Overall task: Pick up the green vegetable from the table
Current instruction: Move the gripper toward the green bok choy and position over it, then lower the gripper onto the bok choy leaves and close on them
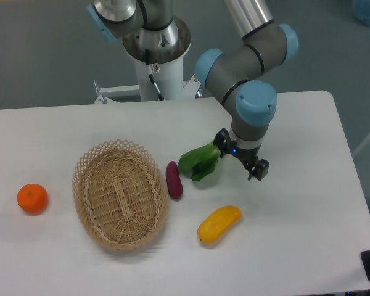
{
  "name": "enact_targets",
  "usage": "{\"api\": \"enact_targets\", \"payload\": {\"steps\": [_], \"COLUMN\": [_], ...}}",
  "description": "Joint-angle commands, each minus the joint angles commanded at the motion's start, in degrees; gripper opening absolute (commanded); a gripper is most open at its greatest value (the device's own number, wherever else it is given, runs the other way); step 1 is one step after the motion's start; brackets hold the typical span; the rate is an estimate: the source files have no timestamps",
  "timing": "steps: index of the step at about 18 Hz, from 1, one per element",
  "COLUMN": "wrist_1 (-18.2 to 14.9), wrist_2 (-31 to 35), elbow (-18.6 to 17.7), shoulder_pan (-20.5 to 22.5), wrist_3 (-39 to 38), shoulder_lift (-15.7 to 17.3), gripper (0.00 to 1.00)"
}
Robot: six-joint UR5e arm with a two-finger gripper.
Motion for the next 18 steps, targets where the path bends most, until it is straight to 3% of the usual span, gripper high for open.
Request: {"api": "enact_targets", "payload": {"steps": [9,18], "wrist_1": [0.1,0.5], "wrist_2": [0.0,0.1], "elbow": [-3.9,-5.5], "shoulder_pan": [-0.2,-0.4], "wrist_3": [-0.6,-1.0], "shoulder_lift": [1.6,1.8], "gripper": [1.0,1.0]}}
